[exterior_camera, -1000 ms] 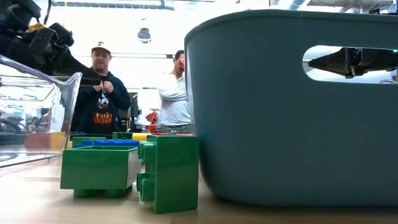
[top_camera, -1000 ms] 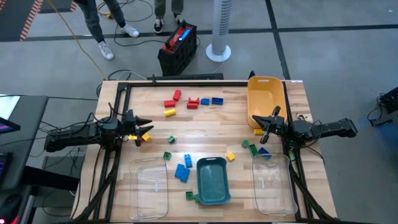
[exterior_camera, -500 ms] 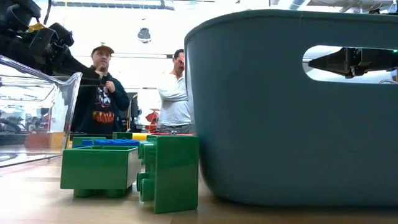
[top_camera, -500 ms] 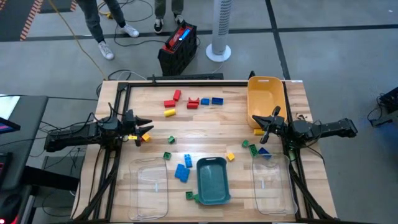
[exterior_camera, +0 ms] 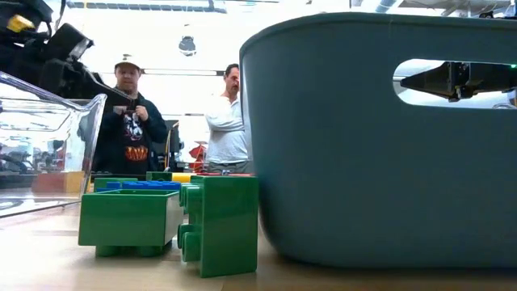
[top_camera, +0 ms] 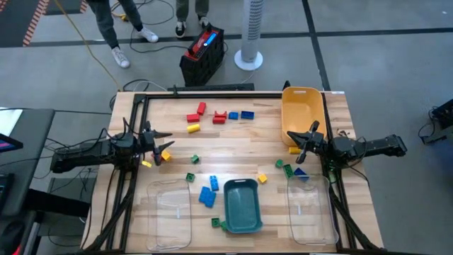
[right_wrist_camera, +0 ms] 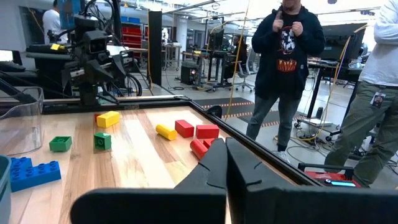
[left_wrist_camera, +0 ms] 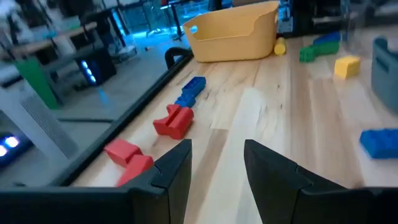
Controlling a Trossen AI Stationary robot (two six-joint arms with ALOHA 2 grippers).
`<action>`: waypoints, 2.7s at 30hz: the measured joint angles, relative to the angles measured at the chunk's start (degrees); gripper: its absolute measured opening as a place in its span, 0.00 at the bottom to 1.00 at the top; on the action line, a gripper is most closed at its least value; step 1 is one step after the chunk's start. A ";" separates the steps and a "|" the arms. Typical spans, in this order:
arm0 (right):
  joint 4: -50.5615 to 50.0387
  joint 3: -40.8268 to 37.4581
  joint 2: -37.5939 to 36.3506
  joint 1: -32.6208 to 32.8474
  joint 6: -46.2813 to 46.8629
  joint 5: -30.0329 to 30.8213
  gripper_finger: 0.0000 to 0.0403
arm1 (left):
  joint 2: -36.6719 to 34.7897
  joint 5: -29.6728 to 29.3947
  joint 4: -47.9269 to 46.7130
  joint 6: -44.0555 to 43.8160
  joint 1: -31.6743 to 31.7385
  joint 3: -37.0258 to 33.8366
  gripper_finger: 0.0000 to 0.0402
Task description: Sort blocks
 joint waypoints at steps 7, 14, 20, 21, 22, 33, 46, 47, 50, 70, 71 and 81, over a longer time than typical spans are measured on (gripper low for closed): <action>0.00 -0.01 0.00 0.00 -0.02 -0.01 0.02 | -0.02 4.91 4.35 -5.48 0.00 -0.09 0.35; -0.01 0.00 0.00 -0.02 0.00 -0.01 0.02 | -0.02 5.16 3.41 -30.74 0.00 -0.04 0.35; 0.00 -0.01 0.00 -0.01 -0.01 0.01 0.02 | 0.00 4.51 4.12 -31.54 0.00 0.02 0.35; 0.00 -0.01 0.00 0.00 0.00 0.00 0.02 | 0.00 4.13 4.69 -31.56 0.00 0.03 0.35; 0.01 -0.02 0.00 0.00 -0.02 -0.01 0.02 | 0.00 3.81 5.22 -31.59 0.00 0.05 0.35; 0.01 0.00 0.00 0.00 0.00 0.01 0.02 | 0.10 1.12 1.32 -37.63 0.00 0.07 0.35; 0.98 -0.04 0.00 -0.40 1.78 -0.01 0.02 | 0.20 1.07 1.72 -35.37 0.00 0.11 0.35; 0.88 -0.04 0.00 -0.41 2.81 -0.02 0.02 | 0.20 1.78 2.34 -34.47 0.00 0.11 0.35; 1.23 -0.04 0.00 -0.48 3.22 -0.01 0.02 | 0.20 2.33 4.51 -32.21 0.00 0.15 0.35; 1.05 -0.04 0.00 -0.70 24.34 -0.71 0.02 | 0.63 3.33 7.08 -24.63 0.04 0.35 0.35; 1.10 -0.04 0.00 -0.70 25.10 -1.02 0.02 | 0.80 3.12 7.64 -24.75 0.11 0.45 0.35; 1.22 -0.04 0.18 -0.70 22.71 -6.15 0.02 | 13.78 1.75 -1.91 -20.03 0.11 17.46 0.35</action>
